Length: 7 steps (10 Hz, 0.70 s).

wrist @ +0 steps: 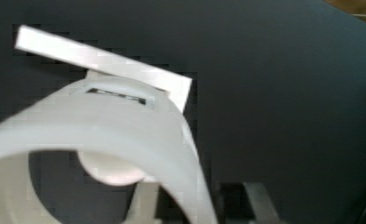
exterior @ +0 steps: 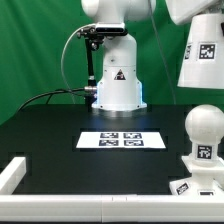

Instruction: Assemble lamp

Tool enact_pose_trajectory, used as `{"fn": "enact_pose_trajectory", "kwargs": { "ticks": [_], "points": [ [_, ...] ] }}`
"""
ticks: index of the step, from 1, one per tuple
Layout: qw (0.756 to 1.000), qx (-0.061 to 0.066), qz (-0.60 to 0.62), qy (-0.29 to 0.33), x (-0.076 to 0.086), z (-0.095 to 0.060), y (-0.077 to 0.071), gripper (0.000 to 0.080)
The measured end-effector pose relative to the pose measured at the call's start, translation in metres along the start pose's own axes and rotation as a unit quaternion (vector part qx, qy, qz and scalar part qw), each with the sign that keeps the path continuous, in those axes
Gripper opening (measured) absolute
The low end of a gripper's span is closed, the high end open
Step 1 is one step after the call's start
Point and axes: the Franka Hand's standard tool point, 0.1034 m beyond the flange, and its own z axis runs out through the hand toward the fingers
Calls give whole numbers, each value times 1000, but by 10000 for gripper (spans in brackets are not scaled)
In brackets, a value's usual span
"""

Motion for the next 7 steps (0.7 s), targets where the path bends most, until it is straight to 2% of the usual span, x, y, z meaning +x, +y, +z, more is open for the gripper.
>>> {"fn": "enact_pose_trajectory", "kwargs": {
  "ticks": [4, 5, 7],
  "points": [
    [1000, 3, 0, 3, 1, 2, 0, 44],
    [1000, 15, 3, 15, 7, 7, -4, 44],
    [999, 20, 5, 37, 12, 29, -6, 44]
  ]
}}
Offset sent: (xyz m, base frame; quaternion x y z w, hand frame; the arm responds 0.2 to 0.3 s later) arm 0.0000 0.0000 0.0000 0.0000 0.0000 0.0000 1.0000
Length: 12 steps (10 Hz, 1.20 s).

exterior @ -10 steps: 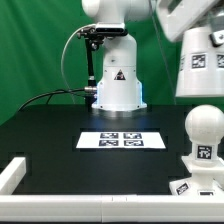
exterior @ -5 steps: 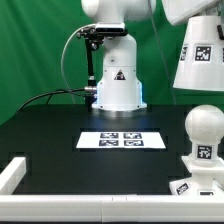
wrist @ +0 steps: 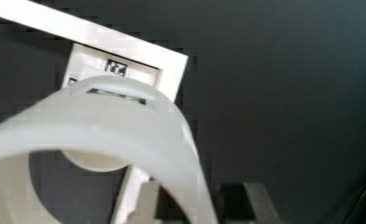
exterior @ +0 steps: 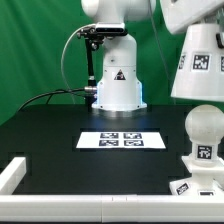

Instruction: Assemble lamp

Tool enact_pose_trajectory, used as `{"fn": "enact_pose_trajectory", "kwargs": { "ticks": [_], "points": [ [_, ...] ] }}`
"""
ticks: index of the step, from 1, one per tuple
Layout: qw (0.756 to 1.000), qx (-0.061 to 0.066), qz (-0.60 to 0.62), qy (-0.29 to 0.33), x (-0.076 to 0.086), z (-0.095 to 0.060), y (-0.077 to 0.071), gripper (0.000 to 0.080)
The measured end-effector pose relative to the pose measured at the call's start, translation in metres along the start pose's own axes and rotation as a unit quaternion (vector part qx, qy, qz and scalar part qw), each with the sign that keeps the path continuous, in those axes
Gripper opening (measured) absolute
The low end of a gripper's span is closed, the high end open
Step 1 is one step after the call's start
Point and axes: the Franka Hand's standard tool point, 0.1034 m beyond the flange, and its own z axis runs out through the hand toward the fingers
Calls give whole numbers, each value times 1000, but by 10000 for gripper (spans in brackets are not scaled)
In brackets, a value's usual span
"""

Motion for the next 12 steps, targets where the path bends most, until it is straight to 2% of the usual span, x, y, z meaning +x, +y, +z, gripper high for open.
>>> {"fn": "enact_pose_trajectory", "kwargs": {
  "ticks": [2, 3, 5, 7, 8, 9, 10, 11, 12],
  "points": [
    [1000, -11, -1, 5, -4, 18, 6, 44],
    [1000, -8, -2, 11, -4, 24, 8, 44],
    [1000, -18, -6, 19, -6, 44, 16, 44],
    [1000, -21, -6, 19, -6, 47, 18, 44],
    [1000, -21, -6, 20, -5, 48, 19, 107],
    [1000, -21, -6, 20, -5, 48, 19, 290],
    [1000, -21, -6, 20, -5, 48, 19, 290],
    [1000, -21, -6, 20, -5, 48, 19, 442],
    [1000, -21, -6, 20, -5, 48, 19, 442]
  ]
}}
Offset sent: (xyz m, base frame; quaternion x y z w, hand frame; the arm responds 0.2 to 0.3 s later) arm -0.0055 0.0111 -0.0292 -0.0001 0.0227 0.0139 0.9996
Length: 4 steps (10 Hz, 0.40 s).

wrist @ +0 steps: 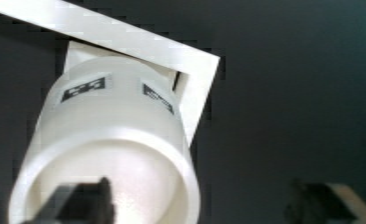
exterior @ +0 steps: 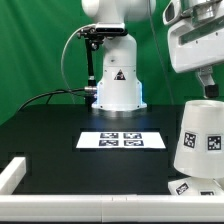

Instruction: Assemble lamp

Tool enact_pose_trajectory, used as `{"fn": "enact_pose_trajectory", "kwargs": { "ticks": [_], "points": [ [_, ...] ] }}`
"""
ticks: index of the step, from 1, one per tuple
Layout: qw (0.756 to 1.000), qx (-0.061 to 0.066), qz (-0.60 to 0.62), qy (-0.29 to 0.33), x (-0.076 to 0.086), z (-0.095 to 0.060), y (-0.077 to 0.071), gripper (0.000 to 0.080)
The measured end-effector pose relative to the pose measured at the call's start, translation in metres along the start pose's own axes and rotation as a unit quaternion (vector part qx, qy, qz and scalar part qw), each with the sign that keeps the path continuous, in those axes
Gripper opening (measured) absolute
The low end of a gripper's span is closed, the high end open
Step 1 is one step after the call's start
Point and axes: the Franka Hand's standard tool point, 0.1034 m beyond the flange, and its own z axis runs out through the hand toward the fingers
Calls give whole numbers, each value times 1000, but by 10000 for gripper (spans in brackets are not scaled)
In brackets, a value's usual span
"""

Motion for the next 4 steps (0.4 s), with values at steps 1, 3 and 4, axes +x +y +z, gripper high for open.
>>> {"fn": "enact_pose_trajectory", "kwargs": {
  "ticks": [1, 3, 4],
  "points": [
    [1000, 1, -6, -2, 2, -2, 0, 633],
    [1000, 10, -25, -10, 29, -25, 1, 689],
    [1000, 7, -21, -8, 34, -23, 5, 689]
  ]
}}
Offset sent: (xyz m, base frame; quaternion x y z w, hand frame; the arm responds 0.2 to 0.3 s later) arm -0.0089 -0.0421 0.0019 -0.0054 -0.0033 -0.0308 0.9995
